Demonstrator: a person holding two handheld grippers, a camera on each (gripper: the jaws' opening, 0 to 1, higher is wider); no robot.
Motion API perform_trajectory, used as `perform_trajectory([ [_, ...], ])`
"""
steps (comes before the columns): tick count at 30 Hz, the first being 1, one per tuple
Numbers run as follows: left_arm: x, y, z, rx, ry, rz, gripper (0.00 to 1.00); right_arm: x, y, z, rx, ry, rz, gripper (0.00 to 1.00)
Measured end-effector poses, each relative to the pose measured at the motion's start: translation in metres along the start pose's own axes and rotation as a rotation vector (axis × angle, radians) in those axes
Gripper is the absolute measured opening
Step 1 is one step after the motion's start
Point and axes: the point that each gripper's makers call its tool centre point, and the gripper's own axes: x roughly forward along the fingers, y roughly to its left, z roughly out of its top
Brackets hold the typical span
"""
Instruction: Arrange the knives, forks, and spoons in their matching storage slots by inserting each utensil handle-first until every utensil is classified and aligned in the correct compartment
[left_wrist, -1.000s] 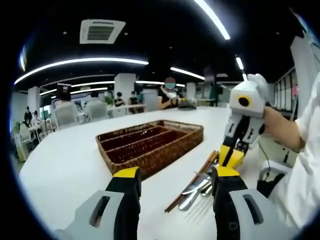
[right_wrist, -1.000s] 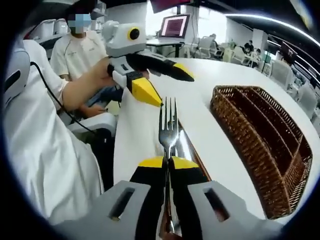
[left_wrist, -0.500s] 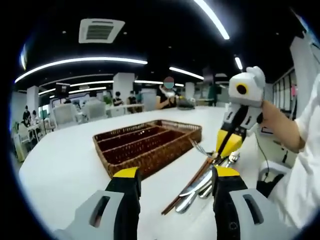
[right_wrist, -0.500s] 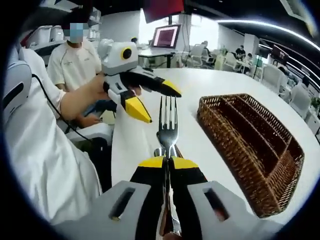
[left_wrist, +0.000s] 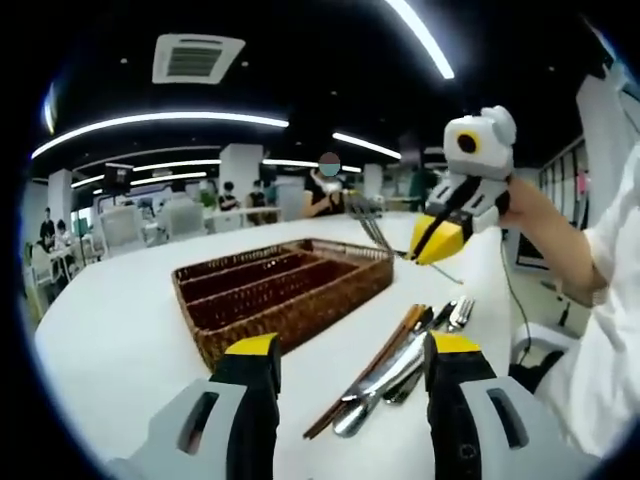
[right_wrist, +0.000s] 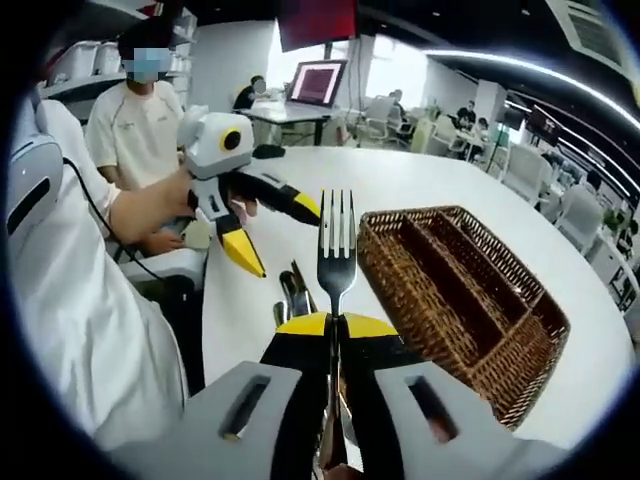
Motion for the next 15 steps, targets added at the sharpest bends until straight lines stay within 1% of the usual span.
perform_trajectory([
  [2, 0.002, -0.003, 0.001, -0.004, -0.006, -0.004, 0.59, -0.005, -0.016, 0.007, -0.014, 0.006, -0.025, 0.02],
  [8, 0.007, -0.006, 0.0, -0.006, -0.007, -0.007, 0.6, -0.005, -0.027, 0.012, -0.037, 0.02, -0.036, 0.02],
  [9, 0.008, -0.006, 0.0, -0.006, -0.007, -0.008, 0.6, -0.004, -0.034, 0.013, -0.041, 0.023, -0.039, 0.02],
  [15, 0.014, -0.013, 0.001, -0.013, -0.01, -0.013, 0.61, 0.001, -0.05, 0.018, -0.064, 0.025, -0.036, 0.02],
])
